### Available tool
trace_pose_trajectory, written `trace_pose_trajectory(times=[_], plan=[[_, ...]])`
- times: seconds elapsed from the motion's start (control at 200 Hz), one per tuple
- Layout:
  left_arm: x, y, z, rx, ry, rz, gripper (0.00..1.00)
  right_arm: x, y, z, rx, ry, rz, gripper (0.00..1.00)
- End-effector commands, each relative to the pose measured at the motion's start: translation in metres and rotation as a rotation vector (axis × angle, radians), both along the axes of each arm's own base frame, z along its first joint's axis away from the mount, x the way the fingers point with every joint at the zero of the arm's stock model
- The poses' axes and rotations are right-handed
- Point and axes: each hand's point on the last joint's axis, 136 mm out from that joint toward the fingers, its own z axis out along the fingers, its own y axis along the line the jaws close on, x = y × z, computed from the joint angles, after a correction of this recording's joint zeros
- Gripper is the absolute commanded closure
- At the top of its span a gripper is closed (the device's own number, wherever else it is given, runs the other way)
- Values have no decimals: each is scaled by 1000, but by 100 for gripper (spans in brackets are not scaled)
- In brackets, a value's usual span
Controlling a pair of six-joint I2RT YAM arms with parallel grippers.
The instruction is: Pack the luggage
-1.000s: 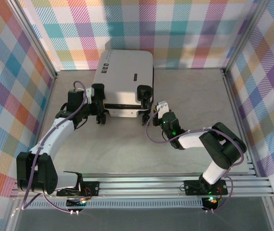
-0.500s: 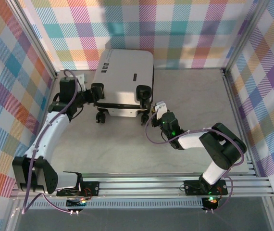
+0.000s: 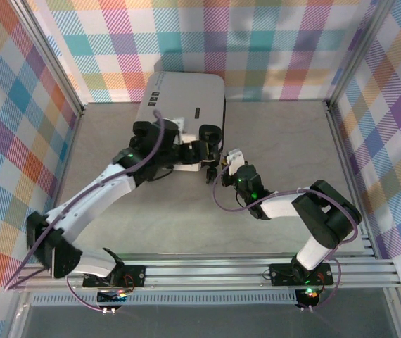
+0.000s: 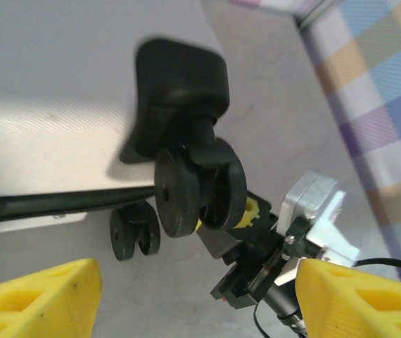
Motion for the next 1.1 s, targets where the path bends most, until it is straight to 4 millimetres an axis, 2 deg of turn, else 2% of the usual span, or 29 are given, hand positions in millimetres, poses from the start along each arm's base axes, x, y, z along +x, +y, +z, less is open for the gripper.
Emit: trace_pose_trajectory(times=[0.0, 0.16, 0.26, 0.555, 0.7, 0.89, 1.095], plan=[[5, -16, -9, 58, 26, 30, 27, -4, 2, 17, 41, -48, 35, 100], [10, -38, -33, 148, 69, 2, 26, -4, -5, 18, 50, -45, 26, 100], [11, -51, -39, 153, 73, -25, 26, -5, -9, 18, 50, -45, 21, 100], [29, -58, -59, 276, 72, 8, 29, -5, -13, 15, 69, -33, 30, 100], [30, -56, -70, 325, 80, 13, 41, -5, -14, 15, 70, -33, 30, 100], [30, -41, -74, 388, 66, 50, 69, -6, -15, 18, 77, -34, 32, 100], [20, -33, -75, 396, 60, 28, 78, -4, -18, 18, 69, -25, 24, 100]])
